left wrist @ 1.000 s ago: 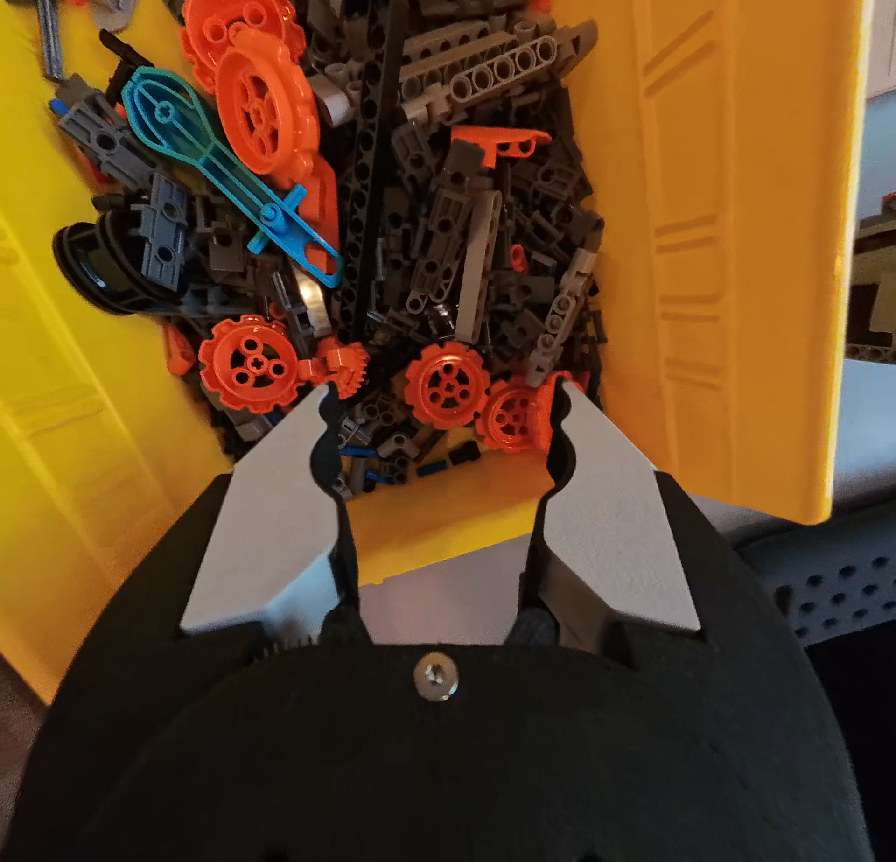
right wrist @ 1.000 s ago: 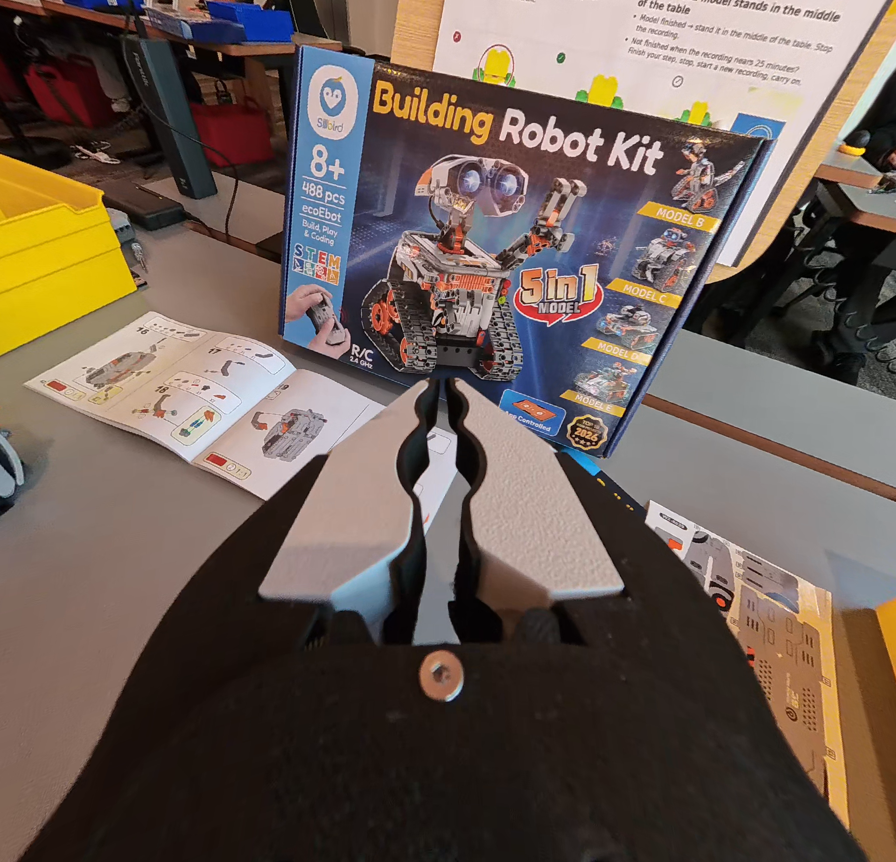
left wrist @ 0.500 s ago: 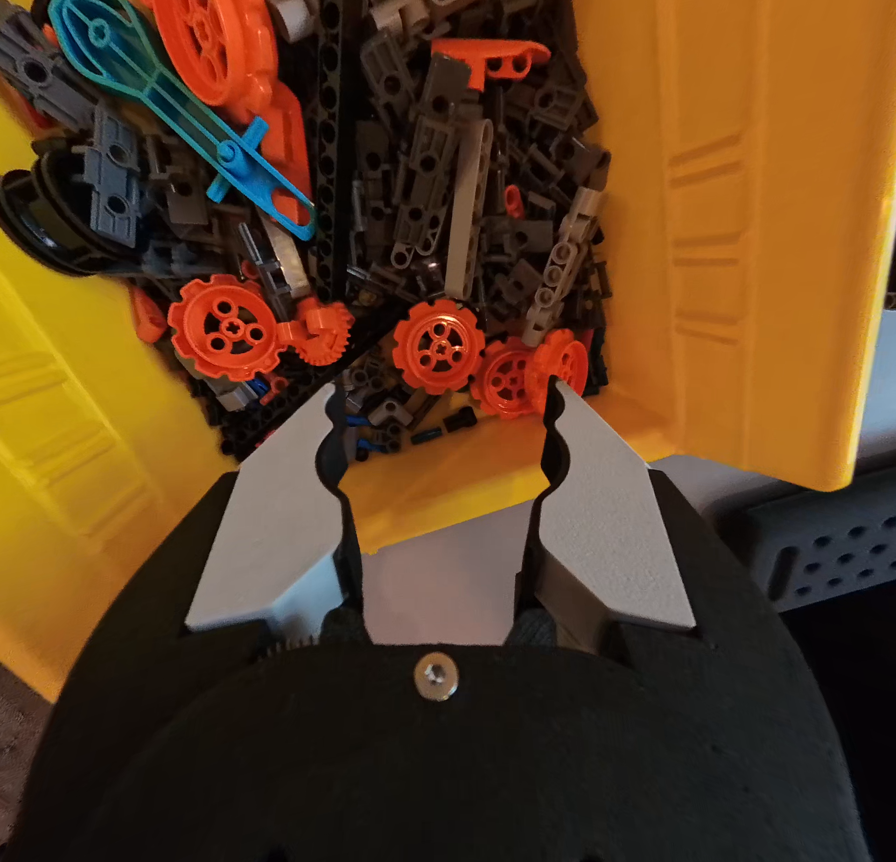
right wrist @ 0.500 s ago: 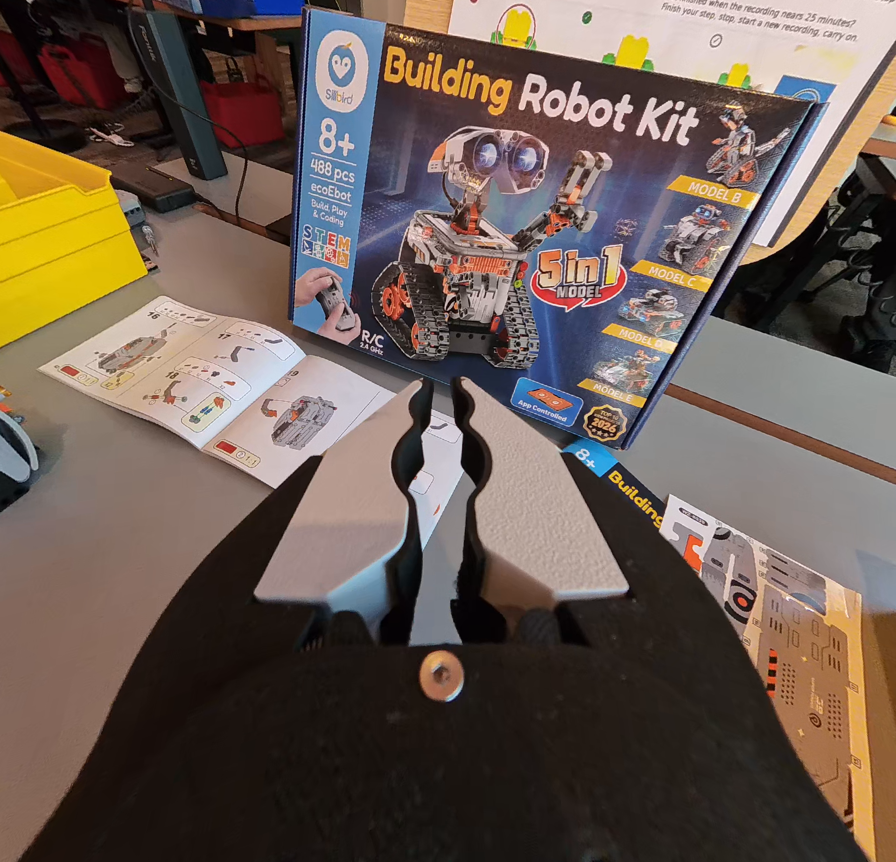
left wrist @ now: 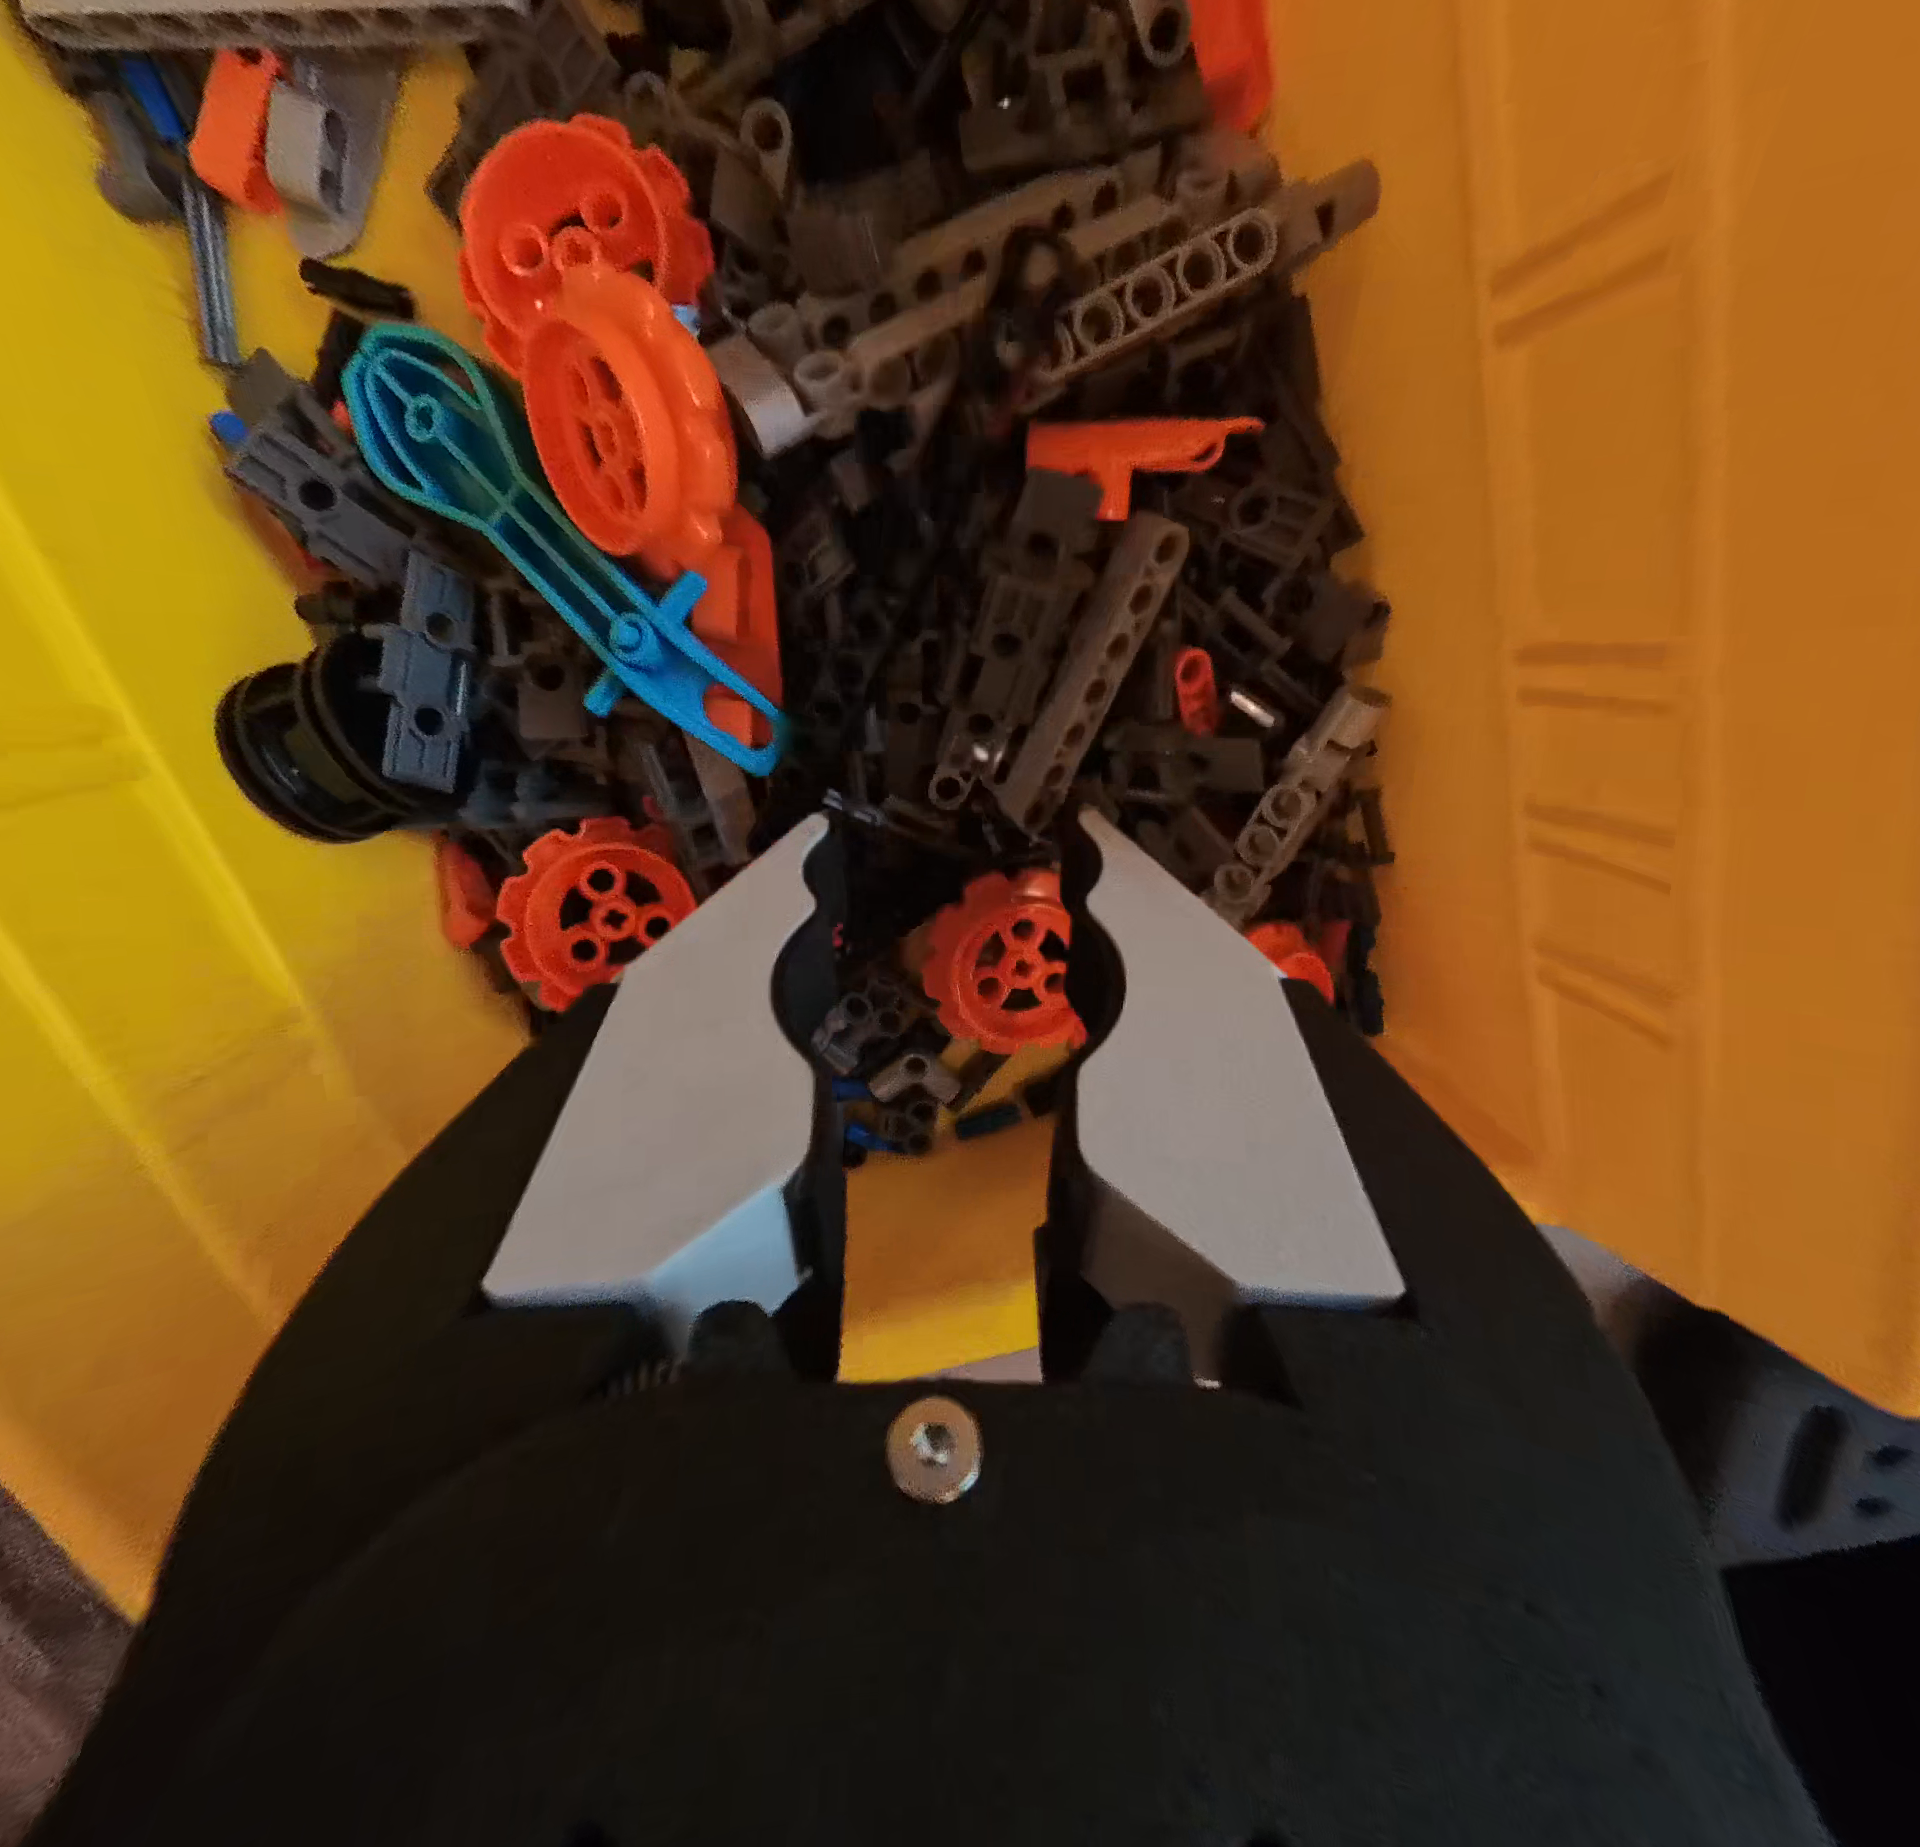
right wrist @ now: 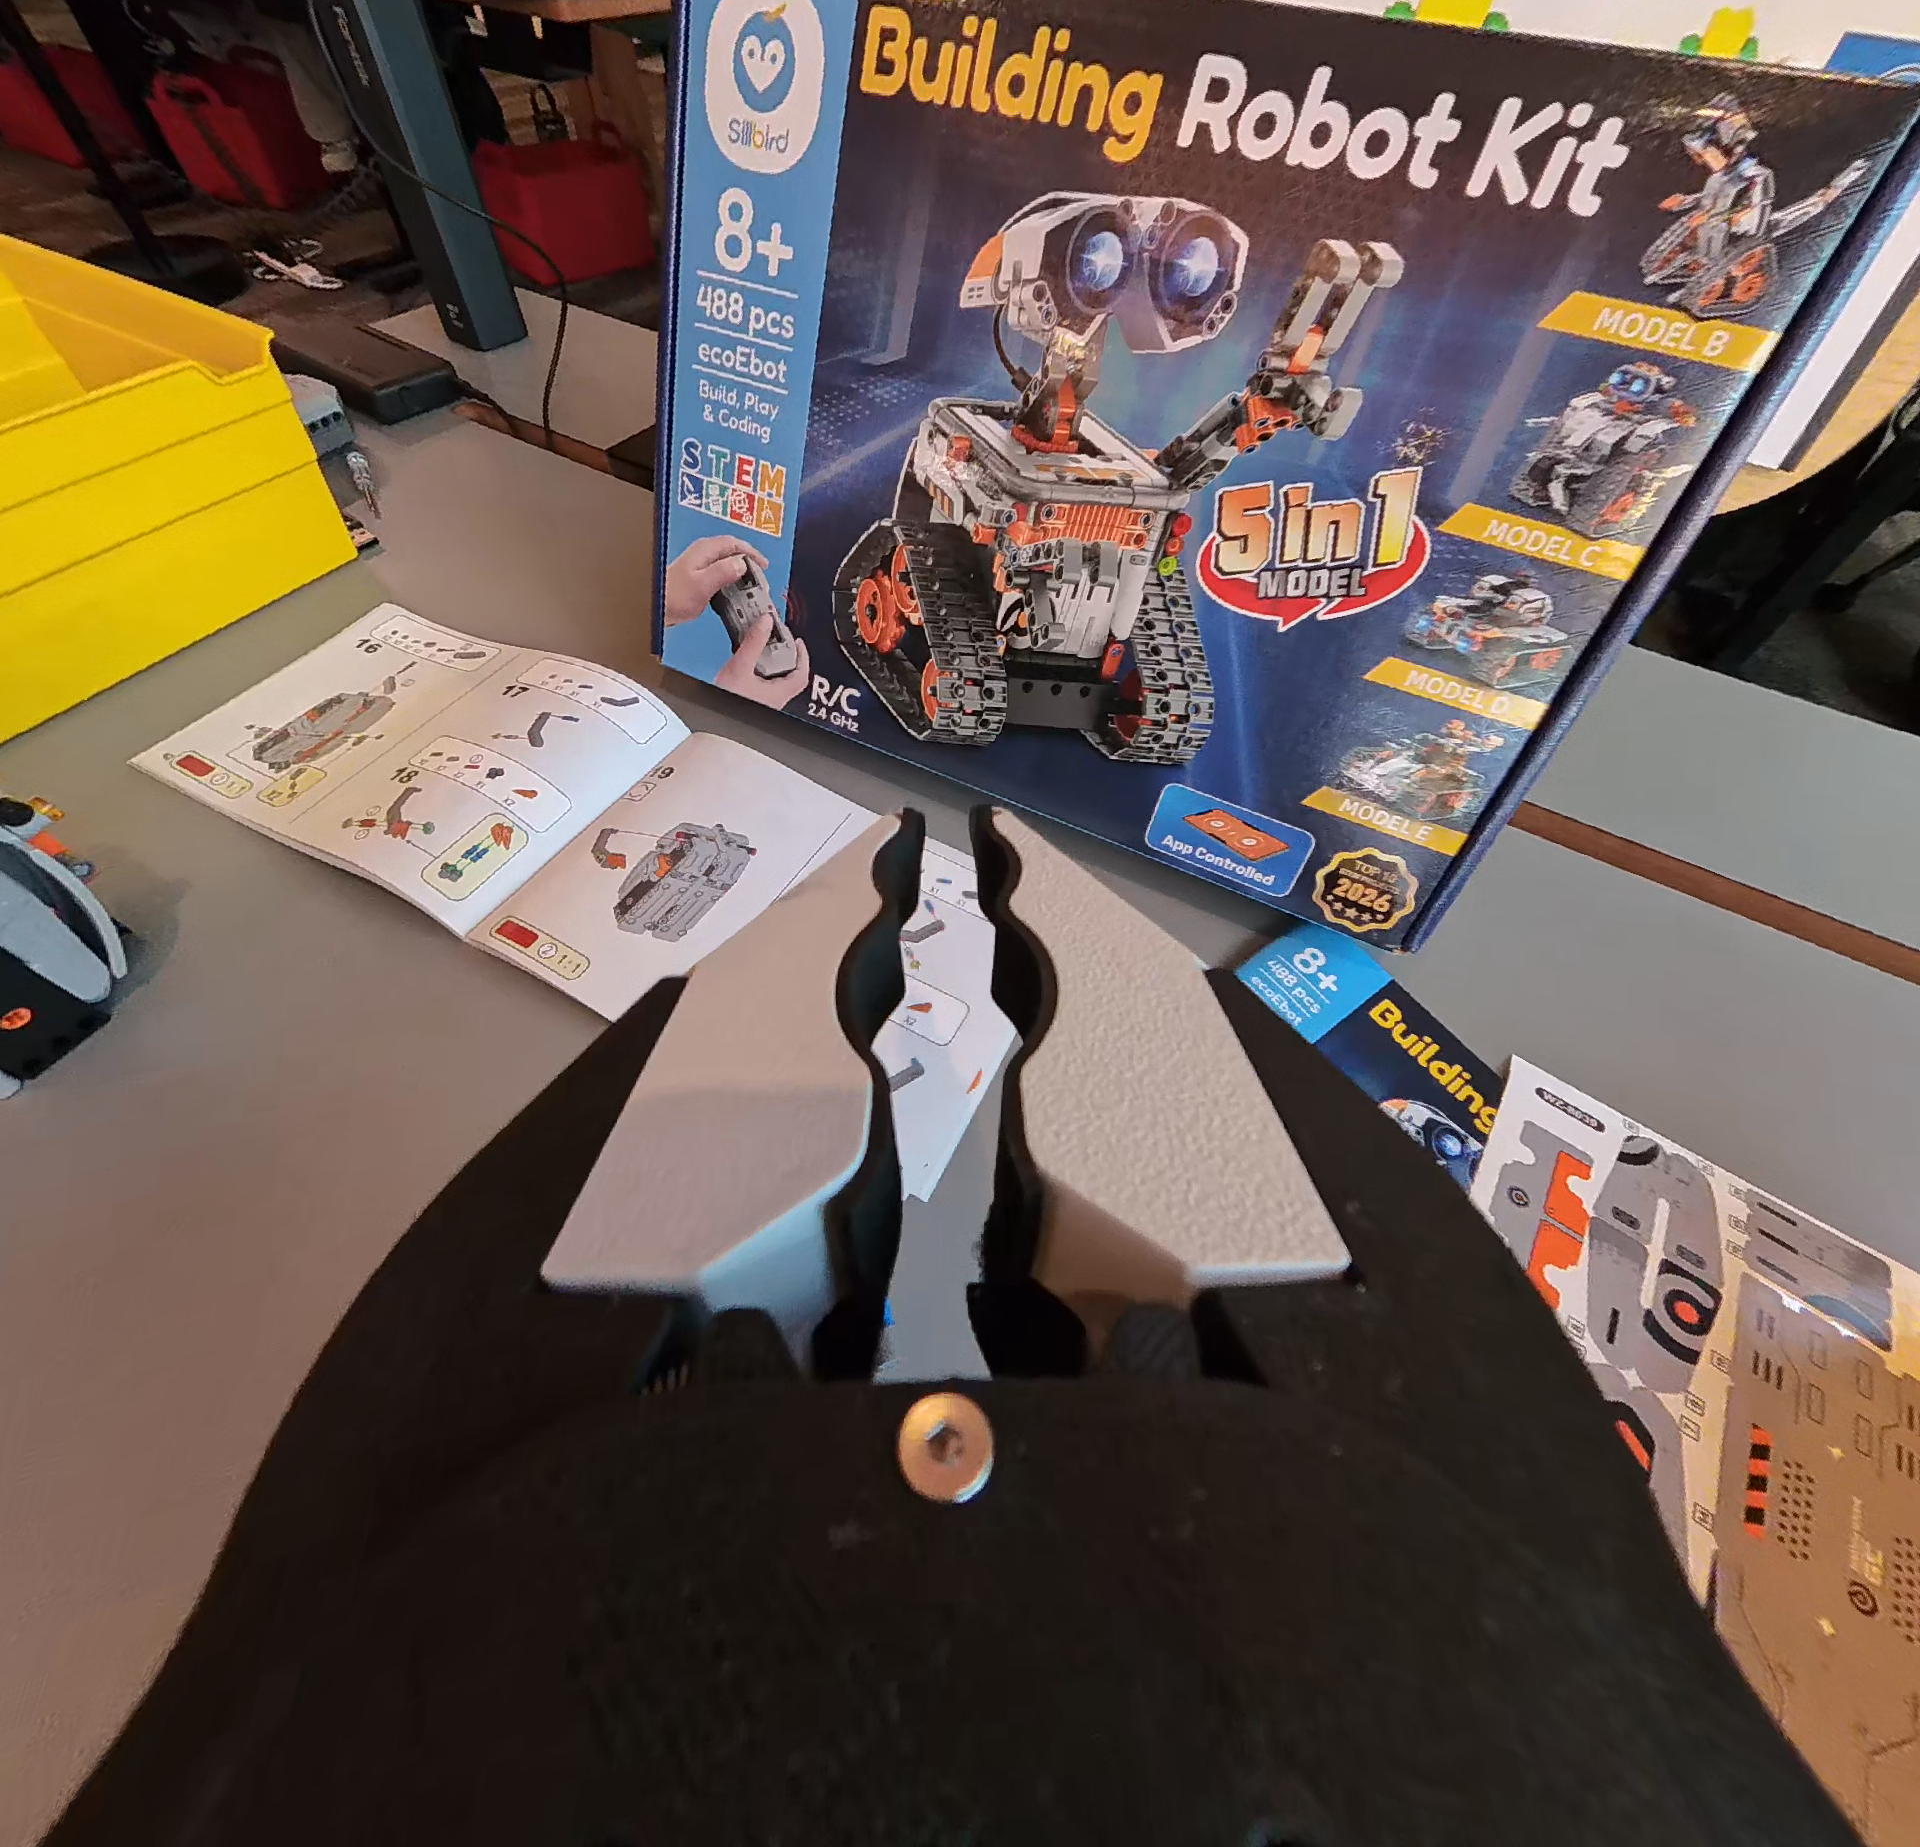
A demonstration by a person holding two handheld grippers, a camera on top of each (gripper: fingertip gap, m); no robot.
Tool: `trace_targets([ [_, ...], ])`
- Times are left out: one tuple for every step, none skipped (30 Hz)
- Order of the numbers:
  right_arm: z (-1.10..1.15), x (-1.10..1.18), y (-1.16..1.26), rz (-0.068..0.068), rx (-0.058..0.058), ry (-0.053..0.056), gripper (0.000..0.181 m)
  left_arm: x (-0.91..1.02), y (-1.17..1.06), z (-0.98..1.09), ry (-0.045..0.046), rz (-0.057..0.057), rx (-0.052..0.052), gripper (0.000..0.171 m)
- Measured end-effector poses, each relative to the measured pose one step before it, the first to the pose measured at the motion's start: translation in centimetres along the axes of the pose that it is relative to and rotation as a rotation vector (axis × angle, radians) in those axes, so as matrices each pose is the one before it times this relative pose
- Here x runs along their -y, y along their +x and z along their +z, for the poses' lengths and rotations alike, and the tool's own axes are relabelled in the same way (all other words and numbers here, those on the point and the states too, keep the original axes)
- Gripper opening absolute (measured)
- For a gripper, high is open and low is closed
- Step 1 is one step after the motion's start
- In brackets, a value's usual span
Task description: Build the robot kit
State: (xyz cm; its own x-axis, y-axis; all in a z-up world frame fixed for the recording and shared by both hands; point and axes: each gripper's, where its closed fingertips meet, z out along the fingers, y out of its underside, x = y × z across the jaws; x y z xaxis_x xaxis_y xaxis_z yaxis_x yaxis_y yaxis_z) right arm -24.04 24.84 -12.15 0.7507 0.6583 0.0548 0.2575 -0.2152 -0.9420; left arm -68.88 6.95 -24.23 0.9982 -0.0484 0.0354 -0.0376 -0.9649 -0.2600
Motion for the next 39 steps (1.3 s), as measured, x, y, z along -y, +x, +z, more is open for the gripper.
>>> trace_targets([
  [0.067, -0.087, -0.075, -0.0038, 0.0021, -0.0035, 0.010, 0.400, -0.040, 0.315, -0.00922, -0.0103, -0.0104, 0.042],
  [0.072, -0.106, -0.050, -0.0038, 0.0017, -0.0044, 0.010, 0.530, -0.215, 0.149, 0.00058, -0.0052, 0.0027, 0.044],
  [0.072, -0.107, -0.049, -0.0035, 0.0015, -0.0044, 0.010, 0.594, -0.182, 0.029, 0.00760, 0.0027, 0.0031, 0.045],
  [0.063, -0.106, -0.045, -0.0036, 0.0023, -0.0040, 0.011, 0.615, -0.243, -0.117, 0.01742, 0.0053, 0.0085, 0.047],
  [0.062, -0.094, -0.027, -0.0034, 0.0020, -0.0039, 0.011, 0.552, -0.141, -0.274, 0.02140, 0.0044, 0.0008, 0.046],
  [0.062, -0.088, -0.014, -0.0023, 0.0021, -0.0032, 0.012, 0.380, -0.014, -0.418, 0.01791, -0.0009, -0.0093, 0.044],
  [0.058, -0.062, -0.035, -0.0015, 0.0033, -0.0027, 0.012, 0.113, 0.009, -0.512, 0.00822, -0.0050, -0.0125, 0.046],
  [0.054, -0.049, -0.039, -0.0003, 0.0036, -0.0033, 0.013, -0.241, -0.053, -0.530, -0.00573, -0.0040, -0.0081, 0.050],
  [0.049, -0.056, -0.034, 0.0011, 0.0015, -0.0039, 0.013, -0.683, -0.146, -0.486, -0.02674, -0.0009, -0.0007, 0.054],
  [0.043, -0.028, -0.048, 0.0007, 0.0018, -0.0022, 0.014, -1.221, -0.285, -0.364, -0.05325, 0.0012, 0.0083, 0.059],
  [0.053, -0.018, -0.113, -0.0008, 0.0047, -0.0028, 0.015, -1.550, -0.337, -0.211, -0.07156, 0.0063, 0.0127, 0.062],
  [0.048, -0.033, -0.152, -0.0027, 0.0060, -0.0042, 0.015, -1.405, -0.435, -0.038, -0.06080, 0.0120, 0.0216, 0.062],
  [0.063, -0.028, -0.171, -0.0052, 0.0060, -0.0046, 0.016, -1.161, -0.451, 0.118, -0.04675, 0.0105, 0.0232, 0.062],
  [0.057, -0.017, -0.147, -0.0080, 0.0038, -0.0037, 0.017, -1.040, -0.390, 0.269, -0.04690, 0.0077, 0.0202, 0.063],
  [0.058, -0.029, -0.134, -0.0105, 0.0031, -0.0040, 0.018, -0.864, -0.501, 0.381, -0.04220, 0.0120, 0.0290, 0.064],
  [0.068, -0.061, -0.128, -0.0118, 0.0032, -0.0055, 0.019, -0.847, -0.630, 0.522, -0.04709, 0.0187, 0.0419, 0.063],
  [0.072, -0.072, -0.058, -0.0102, -0.0006, -0.0057, 0.019, -0.882, -0.266, 0.695, -0.05528, 0.0300, 0.0242, 0.063],
  [0.064, -0.079, -0.024, -0.0061, -0.0027, -0.0049, 0.019, -0.518, 0.245, 0.664, -0.03819, 0.0309, -0.0080, 0.066],
  [0.078, -0.066, -0.049, -0.0029, 0.0009, -0.0028, 0.019, 0.386, -0.031, 0.057, 0.01371, 0.0097, -0.0006, 0.069],
  [0.090, -0.097, -0.090, -0.0009, 0.0046, -0.0028, 0.019, 0.659, -0.091, -0.096, 0.03487, 0.0037, -0.0032, 0.071],
  [0.118, -0.121, -0.076, 0.0007, 0.0048, -0.0039, 0.019, 0.201, 0.153, 0.054, -0.00290, -0.0011, -0.0235, 0.067],
  [0.102, -0.127, -0.046, 0.0008, 0.0041, -0.0036, 0.020, 0.116, 0.057, 0.051, -0.00721, -0.0084, -0.0213, 0.066],
  [0.110, -0.141, -0.025, 0.0006, 0.0033, -0.0052, 0.020, 0.380, 0.150, -0.008, 0.00971, -0.0046, -0.0274, 0.064],
  [0.097, -0.141, 0.011, 0.0007, 0.0012, -0.0056, 0.020, 0.672, 0.558, -0.060, 0.03158, -0.0024, -0.0511, 0.049],
  [0.062, -0.091, 0.023, 0.0004, 0.0003, -0.0037, 0.020, 0.804, 0.593, -0.072, 0.04102, -0.0047, -0.0534, 0.026],
  [0.030, -0.042, 0.002, -0.0002, 0.0003, -0.0021, 0.020, 0.857, 0.108, -0.072, 0.04119, -0.0168, -0.0251, 0.018],
  [0.003, -0.002, -0.003, -0.0010, 0.0002, -0.0004, 0.020, 0.725, -0.091, -0.059, 0.03107, -0.0205, -0.0137, 0.018],
  [-0.010, 0.022, -0.015, -0.0015, -0.0002, 0.0012, 0.020, 0.708, 0.047, -0.036, 0.03036, -0.0170, -0.0203, 0.018],
  [-0.003, 0.018, -0.014, -0.0009, -0.0006, 0.0015, 0.020, 0.699, 0.110, 0.008, 0.02933, -0.0118, -0.0219, 0.016],
  [-0.004, 0.004, -0.029, -0.0007, 0.0009, 0.0003, 0.020, 0.621, 0.138, 0.011, 0.02653, -0.0074, -0.0205, 0.016],
  [0.015, -0.021, -0.040, -0.0014, 0.0014, -0.0008, 0.020, 0.547, 0.234, -0.040, 0.02529, -0.0036, -0.0236, 0.015],
  [0.000, -0.032, -0.017, -0.0025, 0.0003, -0.0012, 0.020, 0.653, 0.092, -0.161, 0.03707, -0.0027, -0.0104, 0.015],
  [0.008, -0.027, 0.027, -0.0019, -0.0016, -0.0009, 0.020, 0.733, 0.010, -0.307, 0.04766, -0.0005, -0.0016, 0.014],
  [0.021, -0.034, 0.019, 0.0002, 0.0004, -0.0007, 0.020, 0.583, 0.203, -0.368, 0.04228, 0.0006, -0.0114, 0.014],
  [0.036, -0.035, -0.017, 0.0028, 0.0030, -0.0002, 0.021, 0.385, 0.284, -0.408, 0.03002, -0.0006, -0.0161, 0.016],
  [0.045, -0.030, -0.026, 0.0049, 0.0042, 0.0001, 0.021, 0.089, 0.212, -0.386, 0.01262, -0.0030, -0.0102, 0.026],
  [0.051, -0.042, -0.048, 0.0050, 0.0052, -0.0004, 0.021, -0.302, 0.047, -0.351, -0.01019, -0.0048, 0.0006, 0.038],
  [0.031, -0.039, -0.071, 0.0031, 0.0048, -0.0007, 0.021, -0.667, -0.154, -0.334, -0.02813, -0.0043, 0.0142, 0.045],
  [0.038, -0.016, -0.067, 0.0005, 0.0035, -0.0013, 0.021, -0.941, -0.399, -0.308, -0.04114, -0.0052, 0.0308, 0.050],
])
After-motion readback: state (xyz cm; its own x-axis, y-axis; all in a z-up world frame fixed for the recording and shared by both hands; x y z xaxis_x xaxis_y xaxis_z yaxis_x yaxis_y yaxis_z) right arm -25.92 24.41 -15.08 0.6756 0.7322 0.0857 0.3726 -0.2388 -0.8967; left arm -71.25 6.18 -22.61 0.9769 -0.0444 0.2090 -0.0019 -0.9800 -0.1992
